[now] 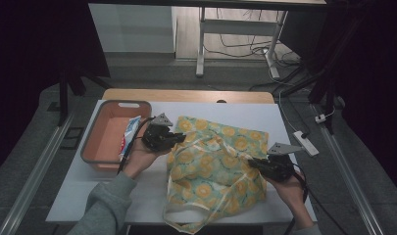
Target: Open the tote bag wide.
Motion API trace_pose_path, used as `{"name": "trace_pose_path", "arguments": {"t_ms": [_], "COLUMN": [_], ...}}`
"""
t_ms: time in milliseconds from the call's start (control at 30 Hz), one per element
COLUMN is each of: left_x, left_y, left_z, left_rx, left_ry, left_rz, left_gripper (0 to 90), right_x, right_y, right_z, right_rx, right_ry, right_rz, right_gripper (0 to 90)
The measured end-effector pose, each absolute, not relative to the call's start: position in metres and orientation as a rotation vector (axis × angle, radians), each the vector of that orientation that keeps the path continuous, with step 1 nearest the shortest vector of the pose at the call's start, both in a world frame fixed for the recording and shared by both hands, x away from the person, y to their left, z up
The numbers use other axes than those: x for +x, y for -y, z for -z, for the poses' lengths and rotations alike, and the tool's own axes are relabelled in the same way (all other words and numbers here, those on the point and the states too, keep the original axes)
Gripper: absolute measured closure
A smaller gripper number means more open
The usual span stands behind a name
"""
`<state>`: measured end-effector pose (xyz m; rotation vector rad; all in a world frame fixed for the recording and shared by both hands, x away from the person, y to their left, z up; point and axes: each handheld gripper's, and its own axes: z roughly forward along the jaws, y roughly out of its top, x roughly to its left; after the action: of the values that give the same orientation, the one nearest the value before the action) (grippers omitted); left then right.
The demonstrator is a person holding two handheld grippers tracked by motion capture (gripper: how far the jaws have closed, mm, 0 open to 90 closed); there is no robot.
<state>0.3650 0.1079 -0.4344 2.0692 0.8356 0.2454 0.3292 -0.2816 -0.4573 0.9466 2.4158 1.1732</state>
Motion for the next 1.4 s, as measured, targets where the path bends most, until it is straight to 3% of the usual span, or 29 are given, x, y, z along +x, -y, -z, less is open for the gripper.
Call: {"name": "trace_pose_path", "arguments": {"t_ms": [233,533,600,700,733,867,967,1033,1067,1100,1233,1267,1400], "left_x": [0.377,0.388,0.388,0.378,0.372,0.344,0.328,0.323,0.321,0.321,0.325,0.327,0.331], "left_y": [-0.096,-0.077,-0.077,-0.083,-0.088,-0.111,-0.115,-0.112,-0.109,-0.106,-0.101,-0.102,-0.109], "left_z": [0.440,0.458,0.458,0.447,0.442,0.422,0.424,0.432,0.436,0.442,0.459,0.459,0.450], "left_rx": [2.098,2.181,2.180,2.165,2.151,2.106,2.162,2.209,2.235,2.264,2.329,2.334,2.281], "left_ry": [-0.864,-0.875,-0.871,-0.896,-0.905,-0.875,-0.866,-0.860,-0.857,-0.856,-0.855,-0.854,-0.870], "left_rz": [-0.268,-0.231,-0.207,-0.267,-0.289,-0.259,-0.196,-0.167,-0.169,-0.166,-0.115,-0.119,-0.200], "left_gripper": [85.9,83.1,75.7,42.2,36.7,31.9,29.9,31.9,42.4,42.4,84.3,88.0,88.8], "right_x": [0.327,0.337,0.337,0.336,0.336,0.336,0.335,0.334,0.333,0.333,0.330,0.329,0.322], "right_y": [0.283,0.282,0.279,0.277,0.277,0.279,0.280,0.281,0.281,0.281,0.283,0.284,0.298], "right_z": [0.452,0.482,0.483,0.483,0.483,0.481,0.479,0.478,0.475,0.475,0.470,0.469,0.460], "right_rx": [0.986,1.035,1.031,1.016,1.014,1.022,1.018,1.011,1.013,1.013,0.991,0.990,1.007], "right_ry": [-2.408,-2.498,-2.509,-2.512,-2.511,-2.502,-2.493,-2.486,-2.479,-2.479,-2.461,-2.456,-2.427], "right_rz": [-1.106,-1.022,-1.015,-1.020,-1.022,-1.042,-1.058,-1.061,-1.071,-1.071,-1.089,-1.091,-1.123], "right_gripper": [85.3,84.2,84.1,83.6,83.6,83.6,83.5,83.6,83.6,83.6,83.7,83.7,83.9]}}
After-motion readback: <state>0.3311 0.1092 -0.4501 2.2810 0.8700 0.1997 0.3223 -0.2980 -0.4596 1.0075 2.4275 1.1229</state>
